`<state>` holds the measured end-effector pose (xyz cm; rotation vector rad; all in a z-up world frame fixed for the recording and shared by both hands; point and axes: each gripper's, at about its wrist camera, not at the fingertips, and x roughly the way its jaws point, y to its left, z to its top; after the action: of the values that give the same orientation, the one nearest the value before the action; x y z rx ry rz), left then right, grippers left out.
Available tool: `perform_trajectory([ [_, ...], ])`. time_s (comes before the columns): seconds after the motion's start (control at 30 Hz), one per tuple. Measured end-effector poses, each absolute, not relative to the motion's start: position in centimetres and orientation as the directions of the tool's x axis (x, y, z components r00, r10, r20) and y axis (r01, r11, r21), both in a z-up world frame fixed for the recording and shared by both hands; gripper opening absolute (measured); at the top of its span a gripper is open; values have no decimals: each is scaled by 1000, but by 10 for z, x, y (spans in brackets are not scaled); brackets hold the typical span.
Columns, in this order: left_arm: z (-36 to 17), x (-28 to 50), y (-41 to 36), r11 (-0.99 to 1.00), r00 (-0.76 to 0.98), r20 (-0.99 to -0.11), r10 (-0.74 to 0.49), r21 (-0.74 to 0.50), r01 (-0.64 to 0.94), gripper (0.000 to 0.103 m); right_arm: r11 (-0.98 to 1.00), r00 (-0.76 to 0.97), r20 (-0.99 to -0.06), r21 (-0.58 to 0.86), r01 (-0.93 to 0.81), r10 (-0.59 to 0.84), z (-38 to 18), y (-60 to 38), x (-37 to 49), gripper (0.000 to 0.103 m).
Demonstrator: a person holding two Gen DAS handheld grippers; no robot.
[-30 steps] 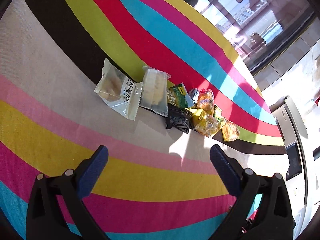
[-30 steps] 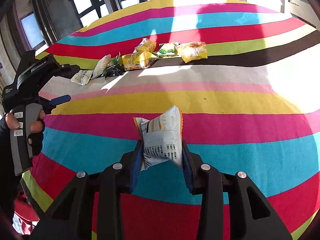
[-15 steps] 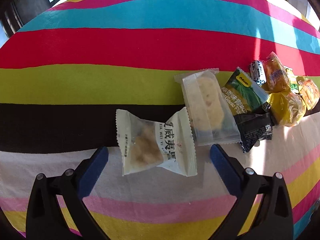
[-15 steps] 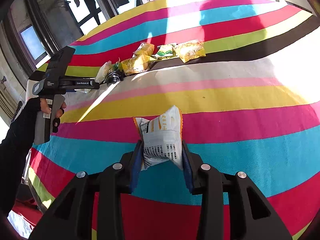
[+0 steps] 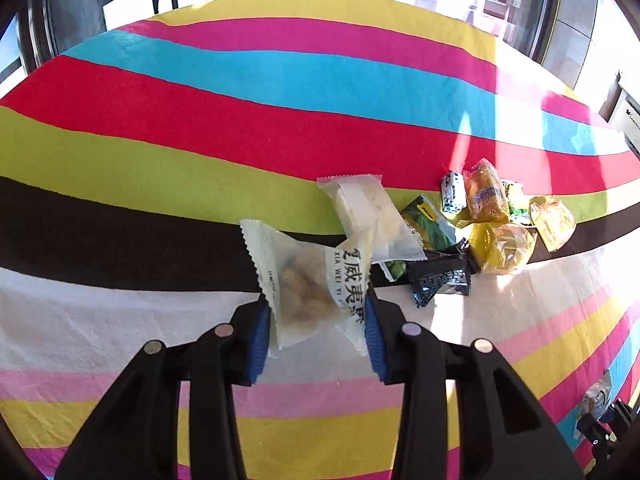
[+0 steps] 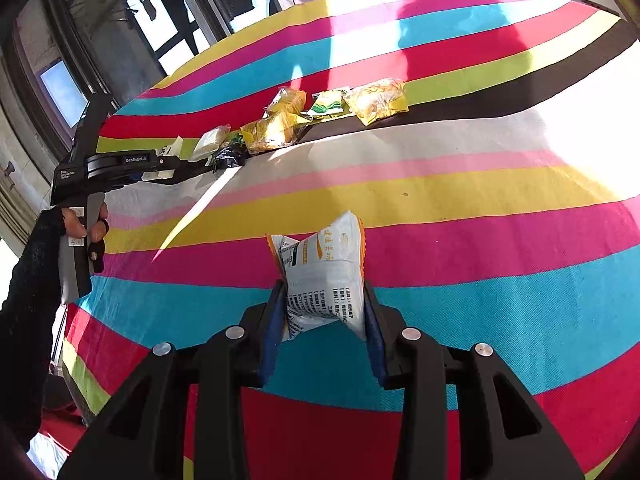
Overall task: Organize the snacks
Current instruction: 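Carry both wrappers over the clear bin and open both tools to drop them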
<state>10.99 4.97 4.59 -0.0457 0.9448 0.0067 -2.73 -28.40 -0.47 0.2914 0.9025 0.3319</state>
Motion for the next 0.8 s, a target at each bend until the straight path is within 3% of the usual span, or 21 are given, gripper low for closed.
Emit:
perform_trajectory([
  [0.13, 61, 51, 54, 983, 623, -765, -167, -176, 47, 41, 910, 575, -714, 382, -158, 400, -5, -284, -27, 37],
  [0.33, 52, -41, 35, 978, 628, -751, -204, -189, 91, 41, 911, 577, -713, 384, -153, 398, -4, -284, -27, 37],
  [0.43, 41, -71, 34, 963, 615, -748, -251, -255, 82, 41, 914, 581, -715, 378, -145, 388, -4, -285, -27, 37],
  [0.8, 29, -130, -8, 928, 551, -747, -372, -302, 218, 42, 930, 636, -691, 343, -130, 343, 18, -283, -71, 37],
])
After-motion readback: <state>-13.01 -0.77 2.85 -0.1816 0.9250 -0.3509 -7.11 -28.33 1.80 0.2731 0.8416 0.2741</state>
